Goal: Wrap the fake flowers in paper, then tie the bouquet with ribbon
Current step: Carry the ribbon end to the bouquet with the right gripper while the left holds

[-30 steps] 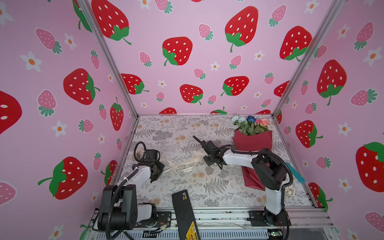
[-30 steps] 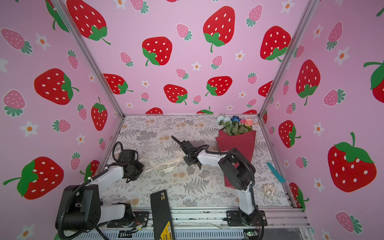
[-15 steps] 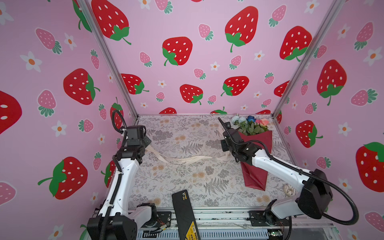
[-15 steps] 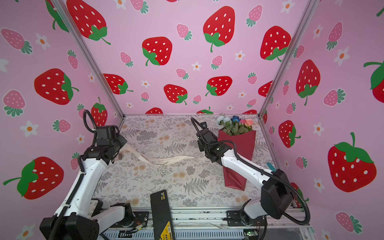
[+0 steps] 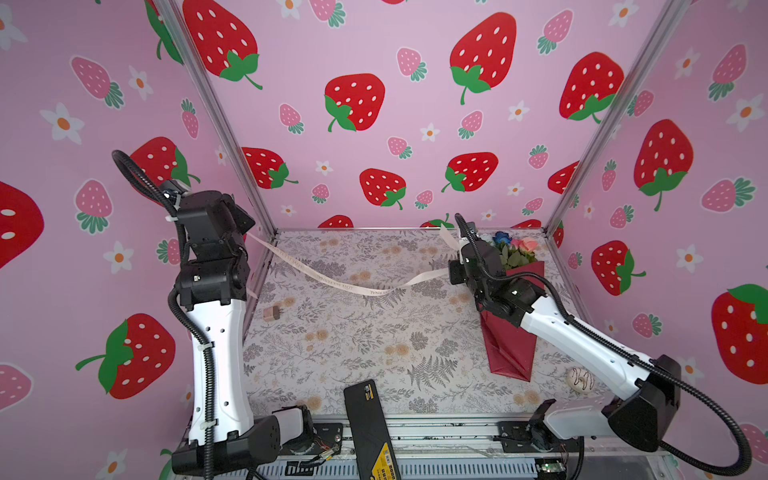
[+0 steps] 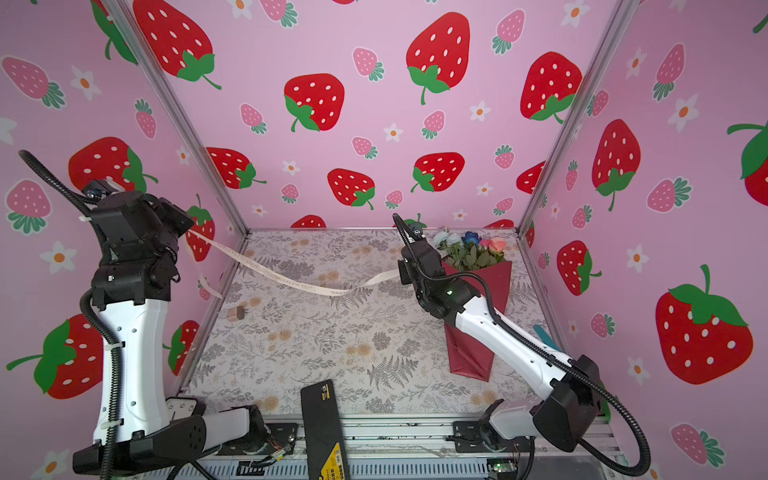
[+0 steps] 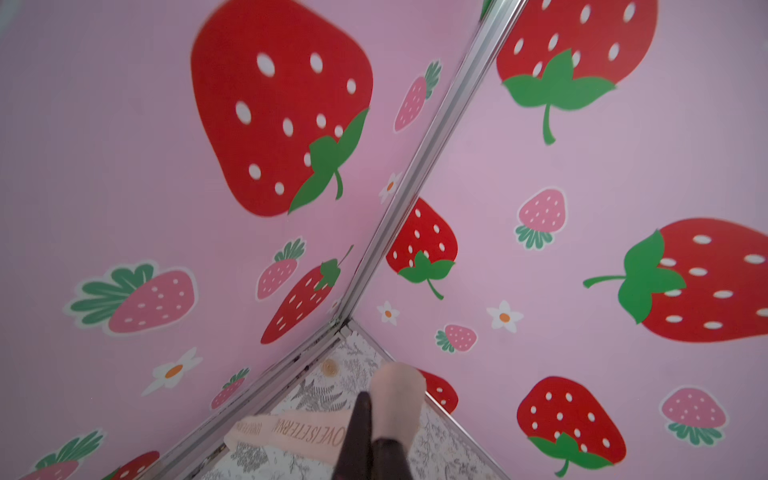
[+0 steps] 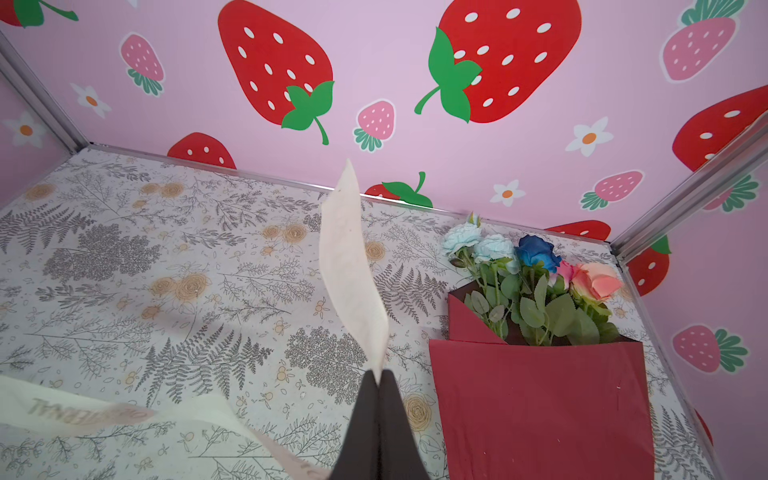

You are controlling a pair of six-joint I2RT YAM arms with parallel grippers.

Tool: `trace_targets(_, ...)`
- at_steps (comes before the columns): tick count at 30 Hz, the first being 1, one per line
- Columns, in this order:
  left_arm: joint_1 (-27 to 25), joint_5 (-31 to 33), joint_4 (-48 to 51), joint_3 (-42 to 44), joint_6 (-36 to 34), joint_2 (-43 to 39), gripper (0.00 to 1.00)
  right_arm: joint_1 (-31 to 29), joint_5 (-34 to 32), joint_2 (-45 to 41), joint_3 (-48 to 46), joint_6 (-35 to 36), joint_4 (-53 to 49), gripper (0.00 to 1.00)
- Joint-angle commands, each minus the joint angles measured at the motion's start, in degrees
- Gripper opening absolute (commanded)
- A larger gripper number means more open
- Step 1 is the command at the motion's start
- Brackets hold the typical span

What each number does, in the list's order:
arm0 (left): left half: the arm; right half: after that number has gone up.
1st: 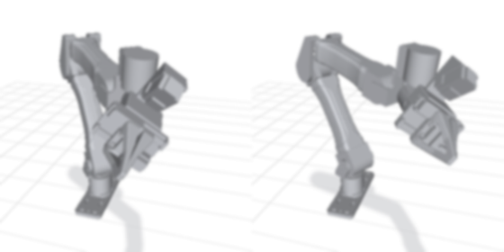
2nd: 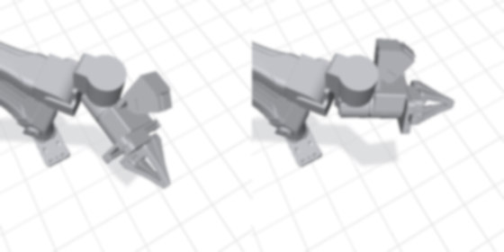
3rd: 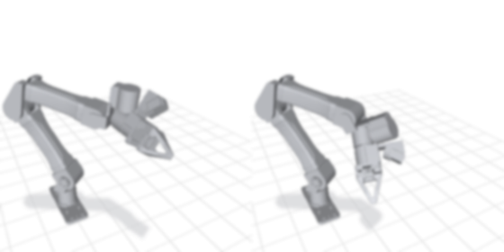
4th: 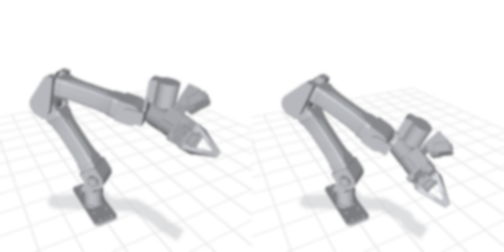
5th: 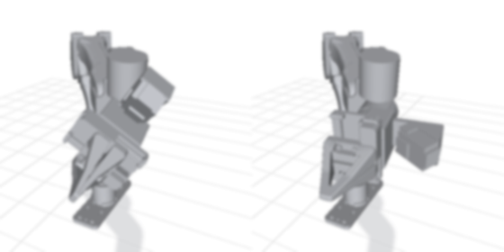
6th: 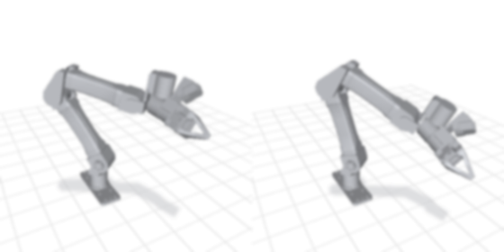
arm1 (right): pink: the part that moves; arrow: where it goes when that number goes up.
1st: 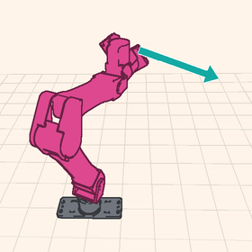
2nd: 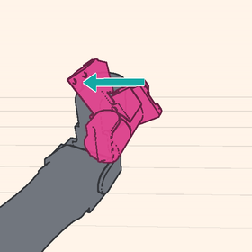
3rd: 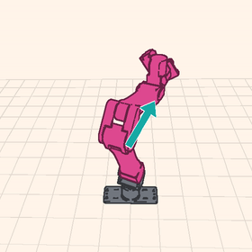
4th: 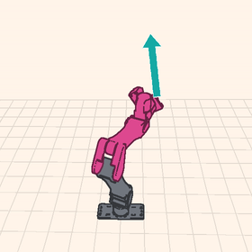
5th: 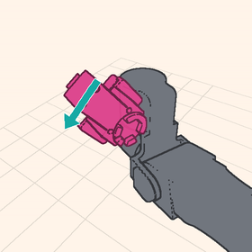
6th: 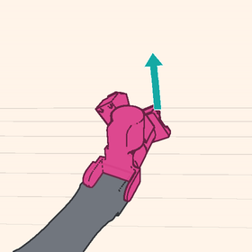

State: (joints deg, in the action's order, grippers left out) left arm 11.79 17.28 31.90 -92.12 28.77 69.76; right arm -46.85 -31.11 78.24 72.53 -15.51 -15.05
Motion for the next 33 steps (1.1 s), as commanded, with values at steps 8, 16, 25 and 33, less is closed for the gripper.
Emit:
trace_targets(8,0.16,-20.19,-8.82,37.81,22.16,-5.00,0.05,1.87,-8.55,-5.21,-2.53,-6.09,-9.56,0.00)
trace_targets(16,-0.74,-27.39,-11.15,50.05,24.93,-5.11,0.10,9.33,-9.71,-10.92,-6.43,-13.23,-19.36,0.00)
trace_targets(25,-7.39,-29.72,-16.63,52.11,25.72,-0.24,0.13,15.78,-12.70,-13.42,-5.63,-11.51,-22.93,0.00)
trace_targets(33,-11.38,-32.31,-20.49,49.43,26.37,4.28,0.37,16.18,3.50,-13.69,-4.40,-7.59,-18.01,0.00)
